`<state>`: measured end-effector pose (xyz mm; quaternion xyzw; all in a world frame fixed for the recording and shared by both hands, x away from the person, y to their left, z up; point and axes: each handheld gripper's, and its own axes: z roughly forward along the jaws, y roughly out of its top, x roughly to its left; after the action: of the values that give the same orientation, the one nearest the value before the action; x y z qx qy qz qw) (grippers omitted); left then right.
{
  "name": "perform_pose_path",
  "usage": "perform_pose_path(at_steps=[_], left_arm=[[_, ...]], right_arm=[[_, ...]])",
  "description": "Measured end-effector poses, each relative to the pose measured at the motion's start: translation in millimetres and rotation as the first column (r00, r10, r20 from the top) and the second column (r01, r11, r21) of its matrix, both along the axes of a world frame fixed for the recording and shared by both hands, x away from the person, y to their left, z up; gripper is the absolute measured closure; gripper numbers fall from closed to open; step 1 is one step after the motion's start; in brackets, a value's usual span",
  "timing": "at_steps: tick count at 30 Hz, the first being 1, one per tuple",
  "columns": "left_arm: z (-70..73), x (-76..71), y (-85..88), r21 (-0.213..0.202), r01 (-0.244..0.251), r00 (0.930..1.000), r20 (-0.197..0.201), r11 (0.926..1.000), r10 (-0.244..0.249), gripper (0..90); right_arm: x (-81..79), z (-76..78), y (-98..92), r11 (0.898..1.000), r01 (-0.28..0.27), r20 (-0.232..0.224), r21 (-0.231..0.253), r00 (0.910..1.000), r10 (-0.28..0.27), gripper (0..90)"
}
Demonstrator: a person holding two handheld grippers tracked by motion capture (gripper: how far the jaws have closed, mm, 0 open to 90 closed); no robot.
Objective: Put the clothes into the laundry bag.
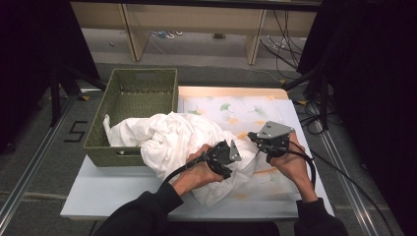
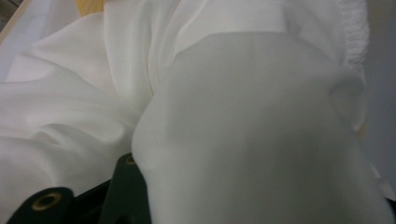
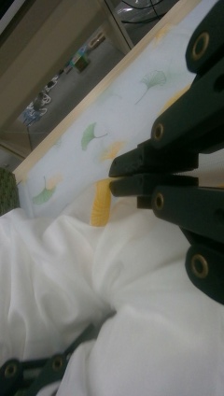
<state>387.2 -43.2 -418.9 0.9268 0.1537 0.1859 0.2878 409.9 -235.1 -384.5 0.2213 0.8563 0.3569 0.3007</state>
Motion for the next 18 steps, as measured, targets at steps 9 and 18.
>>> perform_pose_path(at_steps=[9, 18], left_arm=[[-0.9, 2.4, 0.6, -0.09, -0.034, 0.995, -0.097, 0.9954, 0.025, 21.9], [63.2, -17.7, 27.4, -0.217, 0.007, 0.9996, -0.026, 0.9762, -0.013, 18.3]], right_arm=[[4.5, -13.3, -4.9, 1.0, 0.015, -0.047, 0.003, 0.9988, -0.015, 89.8], [3.2, -11.3, -7.8, 1.0, 0.015, -0.043, 0.019, 0.999, -0.014, 89.7]])
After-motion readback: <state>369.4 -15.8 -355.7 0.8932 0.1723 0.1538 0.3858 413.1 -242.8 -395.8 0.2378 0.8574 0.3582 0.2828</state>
